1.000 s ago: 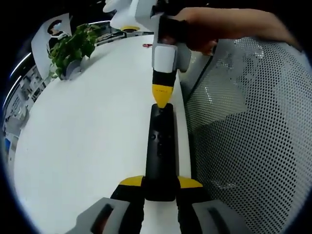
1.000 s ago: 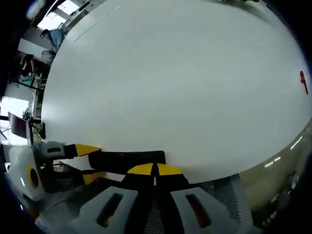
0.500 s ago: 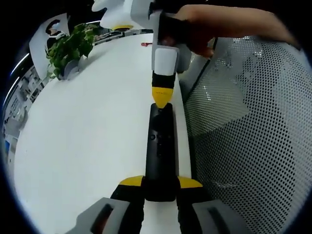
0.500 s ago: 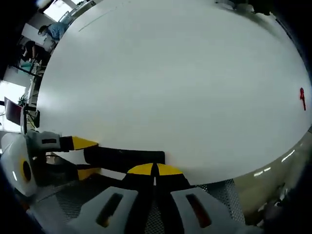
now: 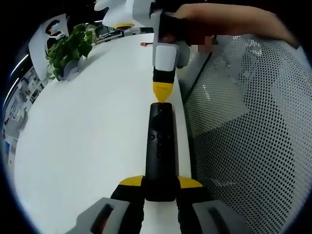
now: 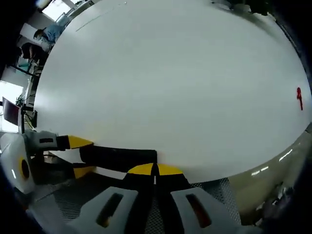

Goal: Press the specified remote control buttons in sequence, fully releasing each button before pressing the next.

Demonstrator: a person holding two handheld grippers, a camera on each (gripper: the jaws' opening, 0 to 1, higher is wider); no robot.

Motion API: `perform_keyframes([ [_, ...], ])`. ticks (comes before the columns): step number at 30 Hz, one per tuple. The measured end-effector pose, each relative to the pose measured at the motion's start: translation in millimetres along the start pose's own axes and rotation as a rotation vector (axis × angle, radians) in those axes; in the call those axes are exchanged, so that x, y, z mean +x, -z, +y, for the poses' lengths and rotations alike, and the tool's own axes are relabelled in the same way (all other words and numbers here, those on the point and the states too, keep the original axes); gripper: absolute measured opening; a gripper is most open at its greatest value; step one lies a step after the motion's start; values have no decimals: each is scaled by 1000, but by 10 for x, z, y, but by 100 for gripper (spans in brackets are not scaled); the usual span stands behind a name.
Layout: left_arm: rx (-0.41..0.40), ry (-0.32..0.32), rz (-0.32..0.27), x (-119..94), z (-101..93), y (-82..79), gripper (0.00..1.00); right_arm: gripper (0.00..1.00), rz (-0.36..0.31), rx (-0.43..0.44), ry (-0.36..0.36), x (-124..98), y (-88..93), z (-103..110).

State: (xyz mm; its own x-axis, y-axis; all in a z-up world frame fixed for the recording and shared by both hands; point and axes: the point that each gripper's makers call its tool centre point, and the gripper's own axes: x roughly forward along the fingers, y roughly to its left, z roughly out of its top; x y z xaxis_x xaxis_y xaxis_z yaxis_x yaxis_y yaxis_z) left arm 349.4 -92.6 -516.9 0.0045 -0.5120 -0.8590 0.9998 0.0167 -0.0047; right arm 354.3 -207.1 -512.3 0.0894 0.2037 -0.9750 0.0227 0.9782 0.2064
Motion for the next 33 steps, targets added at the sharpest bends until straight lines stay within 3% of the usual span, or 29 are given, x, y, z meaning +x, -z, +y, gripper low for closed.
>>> perform_keyframes([
  [3,-6,-1,-8,-2,0,1,24,0,22,22,-35,30,24,34],
  [16,-10,-4,-15,-1,1,-1,25,0,-4,-34,-6,13,31,54],
  [22,-13,-1,-14,4,8,-8,25,0,9,-168,49,27,3,43],
  [26,-13,-4,-14,5,11,-8,25,0,-3,-99,8,19,15,37],
  [31,-13,-6,-13,5,11,-8,25,0,-8,94,-99,18,18,24],
  [33,-14,-6,-14,5,10,-9,25,0,-5,112,-108,17,20,8],
])
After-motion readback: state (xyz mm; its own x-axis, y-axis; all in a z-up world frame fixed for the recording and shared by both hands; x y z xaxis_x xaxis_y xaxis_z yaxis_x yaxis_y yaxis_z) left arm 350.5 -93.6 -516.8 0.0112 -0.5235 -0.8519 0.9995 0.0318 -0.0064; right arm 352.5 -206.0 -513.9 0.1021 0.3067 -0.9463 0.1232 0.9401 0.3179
